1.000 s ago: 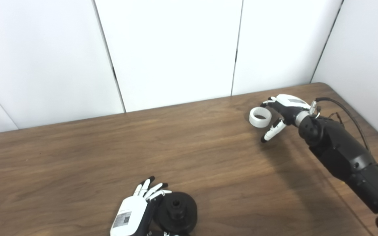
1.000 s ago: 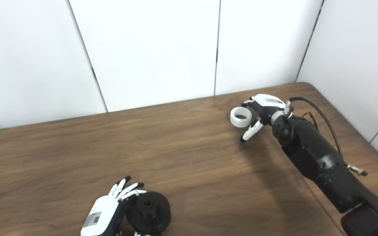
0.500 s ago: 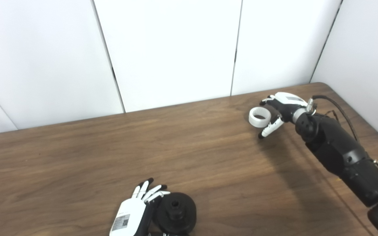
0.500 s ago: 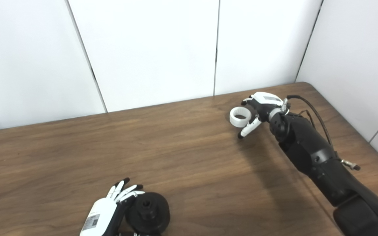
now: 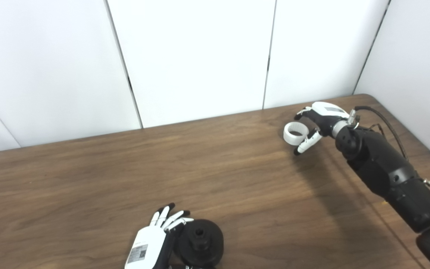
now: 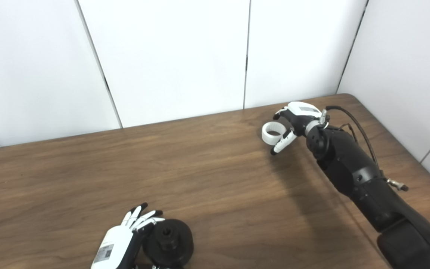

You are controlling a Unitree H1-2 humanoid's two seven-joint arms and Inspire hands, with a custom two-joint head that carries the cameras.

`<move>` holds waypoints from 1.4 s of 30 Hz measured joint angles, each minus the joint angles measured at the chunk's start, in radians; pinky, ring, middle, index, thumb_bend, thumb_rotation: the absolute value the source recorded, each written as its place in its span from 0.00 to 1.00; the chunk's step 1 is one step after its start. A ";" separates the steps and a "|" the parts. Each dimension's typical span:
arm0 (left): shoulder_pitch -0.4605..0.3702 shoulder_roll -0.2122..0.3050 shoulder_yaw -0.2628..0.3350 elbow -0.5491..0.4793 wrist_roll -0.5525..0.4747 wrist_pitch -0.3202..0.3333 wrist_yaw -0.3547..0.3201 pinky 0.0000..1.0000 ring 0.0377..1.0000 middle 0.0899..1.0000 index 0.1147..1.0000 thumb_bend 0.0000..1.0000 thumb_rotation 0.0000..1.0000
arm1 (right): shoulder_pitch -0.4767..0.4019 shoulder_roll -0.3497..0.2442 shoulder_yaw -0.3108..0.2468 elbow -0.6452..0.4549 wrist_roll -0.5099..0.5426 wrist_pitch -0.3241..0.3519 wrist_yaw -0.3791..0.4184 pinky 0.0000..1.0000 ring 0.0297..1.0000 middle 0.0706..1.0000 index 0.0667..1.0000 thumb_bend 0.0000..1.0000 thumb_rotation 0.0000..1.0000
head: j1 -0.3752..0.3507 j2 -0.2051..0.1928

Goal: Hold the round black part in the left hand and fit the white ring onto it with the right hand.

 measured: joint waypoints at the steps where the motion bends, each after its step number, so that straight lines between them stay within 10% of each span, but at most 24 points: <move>1: 0.000 0.000 0.000 0.000 0.000 0.000 0.000 1.00 0.99 0.85 0.42 0.52 0.07 | 0.000 0.002 0.000 0.000 0.000 0.000 -0.002 0.98 0.99 0.94 0.77 0.83 0.26 | 0.002 0.000; 31: 0.000 0.001 -0.001 -0.001 0.001 0.000 0.000 1.00 0.98 0.84 0.42 0.52 0.07 | 0.001 0.015 0.003 0.004 -0.002 -0.018 -0.034 0.97 0.94 0.87 0.60 0.79 0.16 | 0.000 0.011; 33: 0.001 0.001 -0.001 -0.001 0.001 0.000 0.000 1.00 0.98 0.85 0.42 0.52 0.07 | 0.001 0.015 0.003 0.004 -0.002 -0.019 -0.034 0.97 0.93 0.86 0.48 0.57 0.14 | 0.000 0.011; 42: 0.001 0.001 -0.001 -0.002 0.001 0.001 0.000 1.00 0.98 0.85 0.42 0.52 0.07 | 0.003 0.014 -0.001 -0.001 0.004 -0.063 -0.038 0.95 0.90 0.80 0.45 0.52 0.13 | -0.002 0.015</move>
